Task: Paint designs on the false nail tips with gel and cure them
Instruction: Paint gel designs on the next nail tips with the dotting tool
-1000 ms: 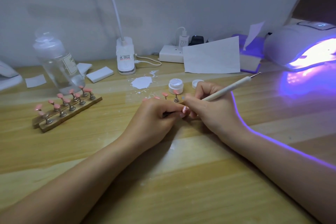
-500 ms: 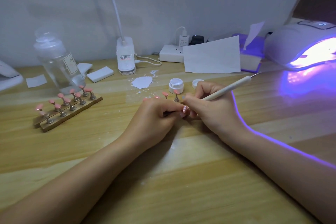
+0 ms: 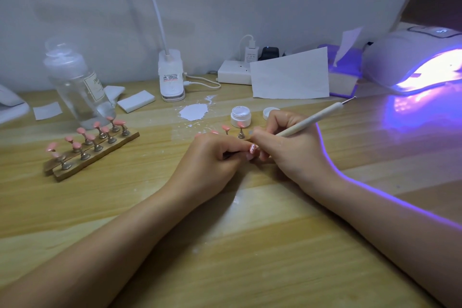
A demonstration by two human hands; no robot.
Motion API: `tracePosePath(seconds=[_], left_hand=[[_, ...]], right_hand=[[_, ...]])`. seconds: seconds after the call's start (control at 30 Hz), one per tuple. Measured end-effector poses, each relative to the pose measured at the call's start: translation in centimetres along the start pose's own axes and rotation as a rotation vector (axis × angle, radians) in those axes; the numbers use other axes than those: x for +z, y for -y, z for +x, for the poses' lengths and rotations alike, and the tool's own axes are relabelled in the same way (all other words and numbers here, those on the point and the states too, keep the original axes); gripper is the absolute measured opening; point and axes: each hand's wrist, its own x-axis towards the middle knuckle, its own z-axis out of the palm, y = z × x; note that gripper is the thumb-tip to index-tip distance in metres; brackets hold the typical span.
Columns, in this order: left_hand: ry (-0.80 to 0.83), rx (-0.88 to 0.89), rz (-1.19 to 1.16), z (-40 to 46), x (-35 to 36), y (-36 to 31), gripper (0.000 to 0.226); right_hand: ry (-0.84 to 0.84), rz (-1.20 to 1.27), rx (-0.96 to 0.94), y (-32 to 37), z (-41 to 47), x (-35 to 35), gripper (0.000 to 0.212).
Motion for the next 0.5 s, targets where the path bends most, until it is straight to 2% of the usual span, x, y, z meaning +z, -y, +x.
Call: tracePosePath(seconds=[0.5], left_hand=[[-0.002,-0.024,-0.003,0.0,-0.11,-0.03,0.016]], right_hand=[[0.004,0.032,0.006,0.08,0.04,0.12,0.041]])
